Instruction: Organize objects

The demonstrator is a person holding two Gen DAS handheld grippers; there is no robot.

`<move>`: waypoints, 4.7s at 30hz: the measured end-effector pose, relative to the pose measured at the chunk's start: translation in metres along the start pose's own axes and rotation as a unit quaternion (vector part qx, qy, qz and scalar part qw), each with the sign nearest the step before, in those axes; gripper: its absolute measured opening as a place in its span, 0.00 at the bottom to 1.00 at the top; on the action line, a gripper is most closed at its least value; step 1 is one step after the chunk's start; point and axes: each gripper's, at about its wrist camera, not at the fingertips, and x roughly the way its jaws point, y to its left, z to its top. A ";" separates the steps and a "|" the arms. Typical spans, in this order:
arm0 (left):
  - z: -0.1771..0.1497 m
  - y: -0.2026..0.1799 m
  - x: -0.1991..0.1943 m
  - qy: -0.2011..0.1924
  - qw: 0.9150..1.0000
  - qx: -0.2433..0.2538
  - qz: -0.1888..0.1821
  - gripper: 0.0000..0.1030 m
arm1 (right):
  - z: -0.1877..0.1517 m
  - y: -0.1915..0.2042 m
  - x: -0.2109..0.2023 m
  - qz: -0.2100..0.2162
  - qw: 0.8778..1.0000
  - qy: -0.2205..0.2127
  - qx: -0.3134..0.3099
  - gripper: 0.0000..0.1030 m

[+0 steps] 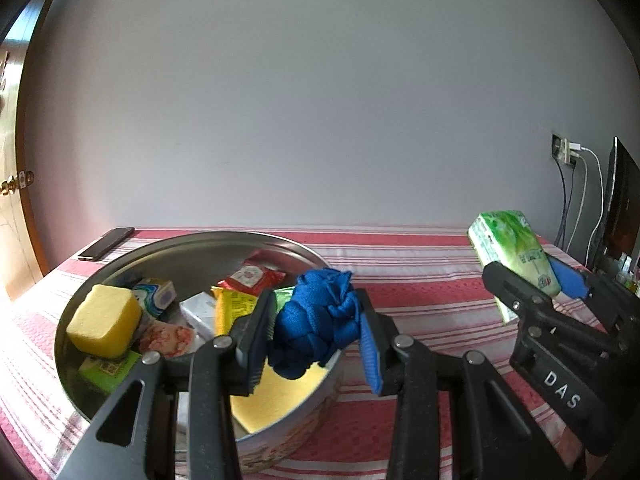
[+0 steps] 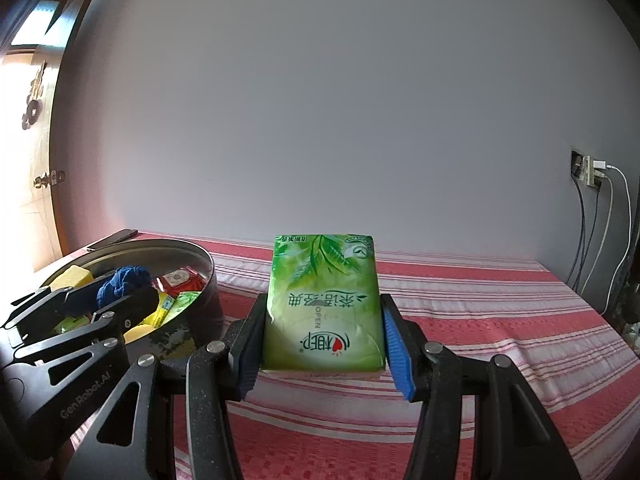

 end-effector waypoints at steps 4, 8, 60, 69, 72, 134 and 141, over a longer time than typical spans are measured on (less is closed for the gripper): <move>0.001 0.011 -0.004 0.000 1.000 -0.009 0.005 0.37 | 0.004 0.006 -0.001 0.006 1.000 -0.005 -0.004 0.54; 0.004 0.018 -0.012 -0.011 1.000 -0.007 0.013 0.37 | 0.011 0.014 -0.002 0.015 1.000 -0.014 -0.007 0.54; 0.025 0.111 0.010 0.088 0.990 -0.002 0.110 0.37 | 0.081 0.122 0.064 0.130 0.988 0.042 -0.065 0.54; 0.025 0.114 0.025 0.119 0.987 0.004 0.105 0.37 | 0.081 0.126 0.084 0.139 0.985 0.077 -0.061 0.54; 0.026 0.117 0.028 0.124 0.987 0.007 0.105 0.37 | 0.081 0.129 0.093 0.142 0.984 0.092 -0.061 0.54; 0.035 0.119 -0.050 0.080 0.989 -0.023 0.118 1.00 | 0.065 0.113 0.016 0.152 0.984 0.085 -0.026 0.77; 0.040 0.133 -0.072 0.063 0.989 -0.040 0.127 1.00 | 0.073 0.124 -0.009 0.168 0.983 0.063 -0.034 0.77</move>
